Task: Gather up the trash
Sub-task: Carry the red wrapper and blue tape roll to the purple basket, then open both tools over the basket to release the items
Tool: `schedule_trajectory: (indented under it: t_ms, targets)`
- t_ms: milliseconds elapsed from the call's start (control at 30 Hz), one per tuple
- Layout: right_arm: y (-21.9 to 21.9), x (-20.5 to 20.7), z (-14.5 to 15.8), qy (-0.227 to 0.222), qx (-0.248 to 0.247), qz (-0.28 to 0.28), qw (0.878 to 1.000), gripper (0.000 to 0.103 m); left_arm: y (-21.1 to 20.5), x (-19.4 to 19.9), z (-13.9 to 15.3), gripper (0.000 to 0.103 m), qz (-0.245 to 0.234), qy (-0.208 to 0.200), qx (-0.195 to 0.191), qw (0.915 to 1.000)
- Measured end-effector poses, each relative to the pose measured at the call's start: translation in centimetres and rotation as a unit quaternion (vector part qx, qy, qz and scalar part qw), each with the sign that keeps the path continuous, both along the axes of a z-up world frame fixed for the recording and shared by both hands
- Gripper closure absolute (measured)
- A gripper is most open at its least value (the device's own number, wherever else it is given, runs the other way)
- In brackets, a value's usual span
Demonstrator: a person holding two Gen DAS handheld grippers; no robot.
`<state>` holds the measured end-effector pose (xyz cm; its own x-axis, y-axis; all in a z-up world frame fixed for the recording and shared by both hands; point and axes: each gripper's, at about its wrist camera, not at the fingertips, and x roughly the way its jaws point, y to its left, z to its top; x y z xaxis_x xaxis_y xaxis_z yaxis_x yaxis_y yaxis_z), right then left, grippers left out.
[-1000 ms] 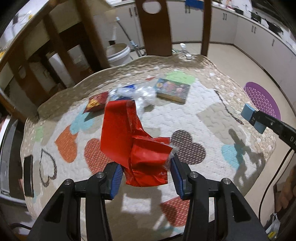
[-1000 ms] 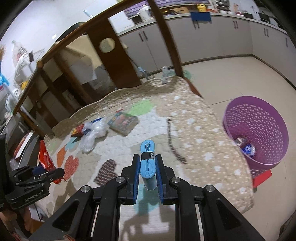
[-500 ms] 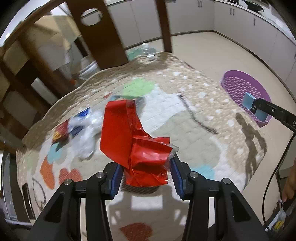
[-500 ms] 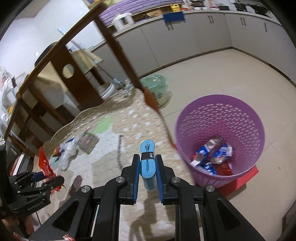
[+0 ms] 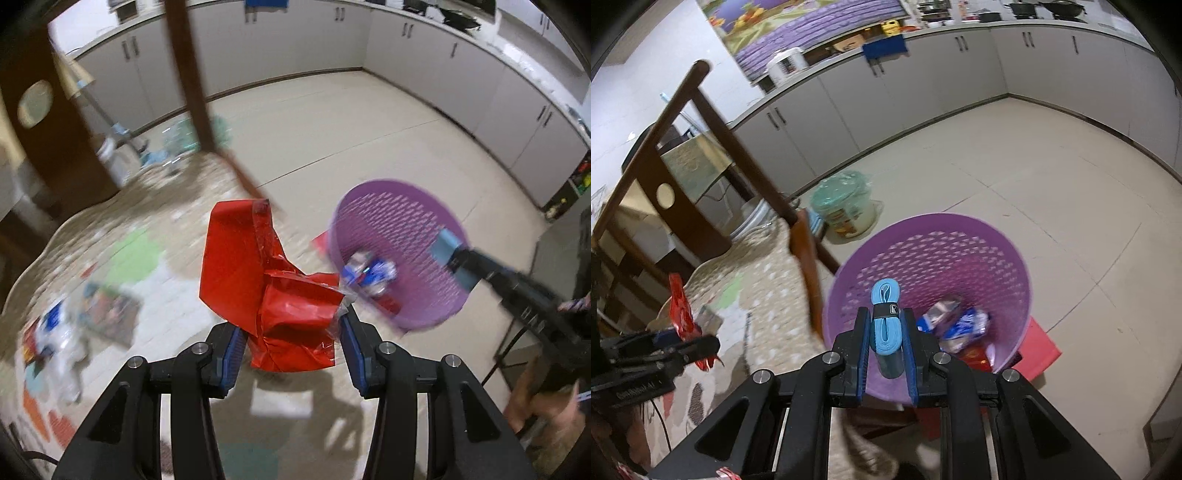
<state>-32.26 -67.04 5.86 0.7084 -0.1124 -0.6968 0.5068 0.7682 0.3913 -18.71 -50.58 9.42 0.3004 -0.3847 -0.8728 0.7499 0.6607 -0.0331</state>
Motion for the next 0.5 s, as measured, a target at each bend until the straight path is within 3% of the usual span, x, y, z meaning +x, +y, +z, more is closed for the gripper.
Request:
schedule_trajectory:
  t_ms: [133, 233, 367, 500]
  targets:
    - [-2.1, 0.0, -1.0, 0.006, 0.014, -0.016, 1.000, 0.085, -3.6, 0.1, 0.1, 0.053, -0.024, 0.009, -0.025, 0.9994]
    - [-3.2, 0.0, -1.5, 0.007, 0.021, -0.024, 0.999, 0.083, -5.0, 0.4, 0.4, 0.042, -0.033, 0.021, -0.043, 0.9983]
    - [-3.7, 0.1, -1.7, 0.006, 0.026, -0.029, 0.999, 0.076, -4.8, 0.9, 0.6, 0.034, -0.031, 0.031, -0.062, 0.9972]
    - [-3.3, 0.1, -1.9, 0.009, 0.026, -0.028, 0.999, 0.066, -3.0, 0.6, 0.3, 0.033, -0.019, 0.029, -0.057, 0.9978]
